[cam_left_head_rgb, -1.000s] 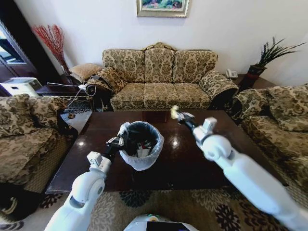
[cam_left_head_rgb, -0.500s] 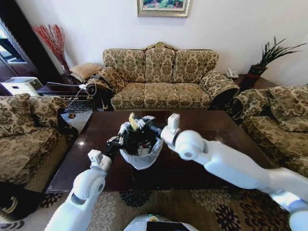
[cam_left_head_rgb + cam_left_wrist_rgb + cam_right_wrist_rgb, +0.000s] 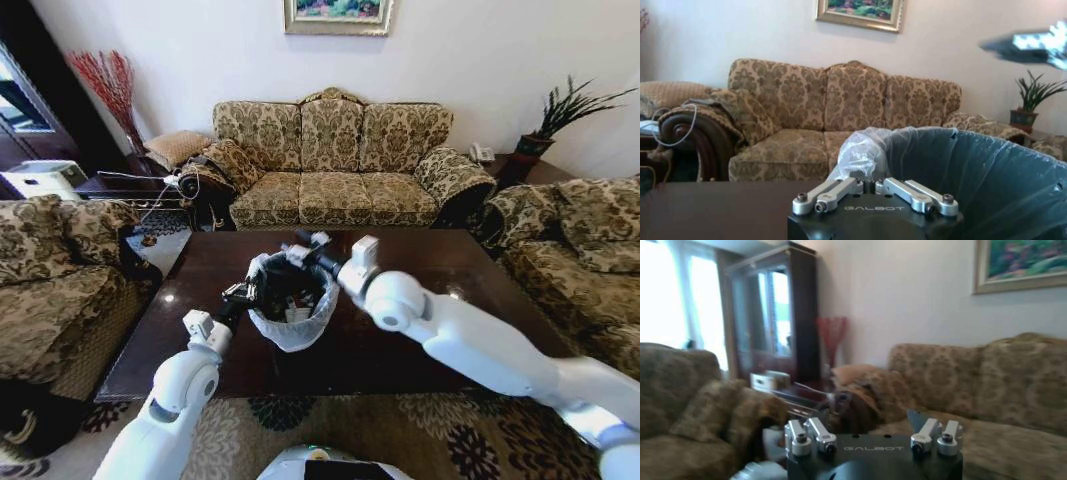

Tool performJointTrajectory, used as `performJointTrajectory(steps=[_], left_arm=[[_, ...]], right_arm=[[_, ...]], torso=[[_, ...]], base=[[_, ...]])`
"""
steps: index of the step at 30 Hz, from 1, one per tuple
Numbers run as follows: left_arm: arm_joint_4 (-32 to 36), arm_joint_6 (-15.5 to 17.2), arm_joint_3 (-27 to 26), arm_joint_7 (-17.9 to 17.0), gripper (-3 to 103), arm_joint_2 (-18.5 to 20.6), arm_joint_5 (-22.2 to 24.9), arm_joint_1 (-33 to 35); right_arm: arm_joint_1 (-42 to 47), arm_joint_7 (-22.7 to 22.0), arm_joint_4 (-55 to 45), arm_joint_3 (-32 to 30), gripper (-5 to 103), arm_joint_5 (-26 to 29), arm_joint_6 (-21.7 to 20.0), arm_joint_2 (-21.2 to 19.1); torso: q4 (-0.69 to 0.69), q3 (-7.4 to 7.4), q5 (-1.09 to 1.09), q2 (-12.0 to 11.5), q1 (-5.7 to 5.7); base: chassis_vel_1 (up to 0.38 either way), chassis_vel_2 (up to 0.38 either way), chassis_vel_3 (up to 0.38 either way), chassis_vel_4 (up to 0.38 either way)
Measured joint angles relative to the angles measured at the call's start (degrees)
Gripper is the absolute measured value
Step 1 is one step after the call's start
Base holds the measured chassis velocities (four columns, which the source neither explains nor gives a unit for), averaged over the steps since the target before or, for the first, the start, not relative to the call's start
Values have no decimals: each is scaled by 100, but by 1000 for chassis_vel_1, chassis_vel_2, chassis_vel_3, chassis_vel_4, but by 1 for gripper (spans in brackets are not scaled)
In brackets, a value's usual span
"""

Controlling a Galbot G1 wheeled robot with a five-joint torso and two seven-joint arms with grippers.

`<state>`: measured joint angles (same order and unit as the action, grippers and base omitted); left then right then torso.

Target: Move to the front of the table and place the trash on the table into the trash bin.

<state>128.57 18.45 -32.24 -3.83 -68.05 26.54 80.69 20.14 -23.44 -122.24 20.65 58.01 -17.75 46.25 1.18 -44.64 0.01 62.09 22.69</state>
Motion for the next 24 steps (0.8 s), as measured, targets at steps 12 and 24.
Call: performJointTrajectory(steps=[12,24], left_arm=[[303,21,-196,-118,3,-290,-188,269],[332,-69,-269,-87,3,-383,-167,331]], right_arm=[[858,-427,-498,-212,100,-678,-357,-397],[977,-579,-446,-177,100,-625,-432,-430]], torso=[[0,0,-1,0,1],[-1,2,0,-4,-2]], base=[[3,-3,-7,4],[133,-151,-173,169]])
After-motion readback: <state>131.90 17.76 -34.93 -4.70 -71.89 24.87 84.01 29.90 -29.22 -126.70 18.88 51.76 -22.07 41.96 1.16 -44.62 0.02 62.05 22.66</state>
